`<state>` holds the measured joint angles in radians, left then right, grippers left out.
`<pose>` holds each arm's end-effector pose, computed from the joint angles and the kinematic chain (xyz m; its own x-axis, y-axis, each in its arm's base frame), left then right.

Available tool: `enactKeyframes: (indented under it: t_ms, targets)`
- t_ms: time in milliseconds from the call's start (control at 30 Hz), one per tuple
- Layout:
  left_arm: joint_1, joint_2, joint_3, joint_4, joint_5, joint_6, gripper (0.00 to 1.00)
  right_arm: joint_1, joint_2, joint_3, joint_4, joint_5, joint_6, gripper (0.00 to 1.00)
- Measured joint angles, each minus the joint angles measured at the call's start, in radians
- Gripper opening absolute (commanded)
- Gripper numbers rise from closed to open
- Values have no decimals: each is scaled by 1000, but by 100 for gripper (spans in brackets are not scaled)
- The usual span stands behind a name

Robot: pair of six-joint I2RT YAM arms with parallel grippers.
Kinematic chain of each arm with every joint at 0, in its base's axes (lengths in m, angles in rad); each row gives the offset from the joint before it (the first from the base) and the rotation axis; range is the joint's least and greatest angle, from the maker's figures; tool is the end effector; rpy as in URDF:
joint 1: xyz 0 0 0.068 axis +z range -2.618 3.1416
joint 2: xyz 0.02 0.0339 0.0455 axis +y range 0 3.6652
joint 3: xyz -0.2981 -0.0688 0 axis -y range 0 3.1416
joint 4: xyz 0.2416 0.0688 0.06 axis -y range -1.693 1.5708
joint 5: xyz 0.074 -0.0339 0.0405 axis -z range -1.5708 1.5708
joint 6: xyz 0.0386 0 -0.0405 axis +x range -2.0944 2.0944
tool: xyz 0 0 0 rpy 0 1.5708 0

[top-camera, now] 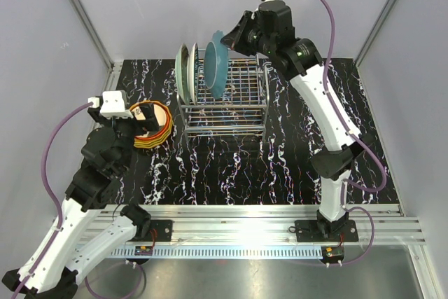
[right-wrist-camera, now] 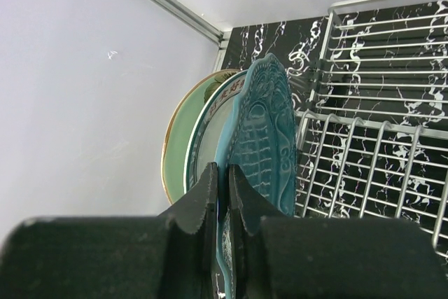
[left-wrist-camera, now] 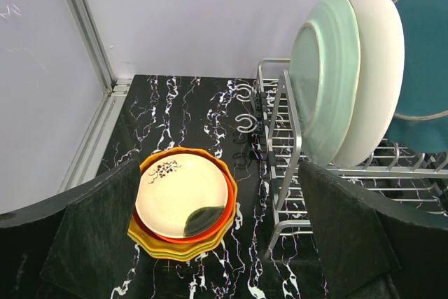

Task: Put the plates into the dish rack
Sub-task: Insert the plate into the dish rack

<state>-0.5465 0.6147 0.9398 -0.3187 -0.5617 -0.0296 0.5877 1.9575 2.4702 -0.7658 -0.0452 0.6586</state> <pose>0.0901 -0.0307 0.4201 0.0059 -0.0329 -0.9994 -0.0150 0.9993 -0.0330 0.3506 0.2357 0.5322 -0.5261 0.3842 -0.7587 -0.3393 0.7233 0.6015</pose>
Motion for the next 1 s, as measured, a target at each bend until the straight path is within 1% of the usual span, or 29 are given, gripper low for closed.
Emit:
enactKeyframes:
  t_ms: [200,600,767,1000]
  targets:
    - [0,0,0,0,0,0,99,11,17,1,6,3,6,0]
    - [0,-6,0,0,0,3,99,36,22,61,23,29,12,0]
    - [0,-8,0,2,0,4,99,46,22,59,29,29,14,0]
    - [0,-11,0,6,0,4,99,56,22,8,43,45,20,0]
